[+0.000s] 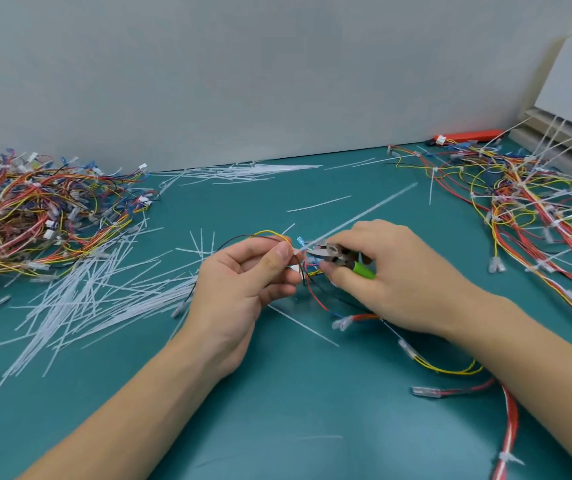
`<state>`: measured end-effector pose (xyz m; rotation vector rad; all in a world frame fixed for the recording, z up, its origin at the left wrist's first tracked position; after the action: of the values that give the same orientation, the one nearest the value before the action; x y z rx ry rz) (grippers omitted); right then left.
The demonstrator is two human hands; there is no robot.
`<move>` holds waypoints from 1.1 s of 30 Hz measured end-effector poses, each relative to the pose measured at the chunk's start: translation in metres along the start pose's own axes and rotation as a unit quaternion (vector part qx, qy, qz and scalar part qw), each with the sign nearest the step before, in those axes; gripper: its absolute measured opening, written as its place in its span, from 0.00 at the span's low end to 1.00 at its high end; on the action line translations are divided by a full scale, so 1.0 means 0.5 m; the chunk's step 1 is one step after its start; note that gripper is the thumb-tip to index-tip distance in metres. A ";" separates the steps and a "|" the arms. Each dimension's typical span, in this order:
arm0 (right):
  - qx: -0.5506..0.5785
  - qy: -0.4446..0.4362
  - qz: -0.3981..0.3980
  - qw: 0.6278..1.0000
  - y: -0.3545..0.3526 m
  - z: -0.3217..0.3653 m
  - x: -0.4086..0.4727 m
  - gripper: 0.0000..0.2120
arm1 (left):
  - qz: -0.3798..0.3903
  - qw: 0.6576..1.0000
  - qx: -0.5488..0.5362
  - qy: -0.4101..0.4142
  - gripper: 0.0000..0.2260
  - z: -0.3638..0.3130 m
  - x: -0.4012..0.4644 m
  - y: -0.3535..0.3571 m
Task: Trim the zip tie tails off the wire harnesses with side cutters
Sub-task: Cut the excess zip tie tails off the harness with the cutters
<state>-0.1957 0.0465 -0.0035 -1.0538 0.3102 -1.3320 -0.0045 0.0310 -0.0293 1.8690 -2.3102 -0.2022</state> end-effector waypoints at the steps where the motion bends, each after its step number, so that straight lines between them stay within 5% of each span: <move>1: 0.007 -0.005 0.000 1.000 0.002 0.007 0.001 0.11 | 0.004 1.000 -0.001 -0.003 0.07 0.001 -0.001 0.003; 15: 0.016 0.002 -0.017 1.000 0.017 0.010 -0.006 0.15 | 0.076 0.993 -0.059 -0.069 0.16 0.014 -0.003 0.010; 22: -0.006 -0.011 -0.021 1.000 0.020 0.013 -0.007 0.13 | 0.079 0.994 -0.038 -0.064 0.08 0.019 -0.004 0.016; 33: -0.010 -0.019 -0.046 0.999 0.027 0.009 -0.009 0.09 | 0.100 0.989 -0.051 -0.100 0.08 0.024 -0.007 0.011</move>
<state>-0.1853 0.0511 -0.0129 -1.1195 0.2503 -1.3912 -0.0114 0.0358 -0.0401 1.6226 -2.5435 -0.4922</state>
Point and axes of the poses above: each hand's wrist, its own x-axis towards the middle knuckle, its own y-axis out of the palm, z = x × y, the point moved 4 cm from there along x, towards the middle knuckle, and after that the axes turned 7 degrees about x, right-handed, at the moved point
